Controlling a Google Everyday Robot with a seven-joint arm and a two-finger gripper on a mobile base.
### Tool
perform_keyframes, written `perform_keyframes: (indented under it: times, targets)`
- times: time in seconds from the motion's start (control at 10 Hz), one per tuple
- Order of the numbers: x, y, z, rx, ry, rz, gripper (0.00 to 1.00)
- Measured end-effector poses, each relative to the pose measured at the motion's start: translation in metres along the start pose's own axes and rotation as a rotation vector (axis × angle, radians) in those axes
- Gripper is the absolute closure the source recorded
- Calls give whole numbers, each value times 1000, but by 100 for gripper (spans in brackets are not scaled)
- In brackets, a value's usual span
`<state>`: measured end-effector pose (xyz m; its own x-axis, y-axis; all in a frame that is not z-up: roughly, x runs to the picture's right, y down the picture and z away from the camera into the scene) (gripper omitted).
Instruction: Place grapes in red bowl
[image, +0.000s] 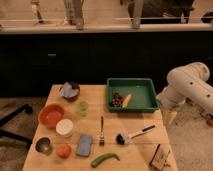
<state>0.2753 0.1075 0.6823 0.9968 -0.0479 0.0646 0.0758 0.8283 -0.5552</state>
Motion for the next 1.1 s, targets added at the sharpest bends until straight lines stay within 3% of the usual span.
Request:
perform_keyframes:
  times: [0.3, 0.6, 1.1]
  targets:
    - [-34, -12, 5, -30, -26, -153, 20]
    - [-59, -22, 13, -47, -26, -260, 20]
    - [-125, -44, 33, -3, 1, -535, 20]
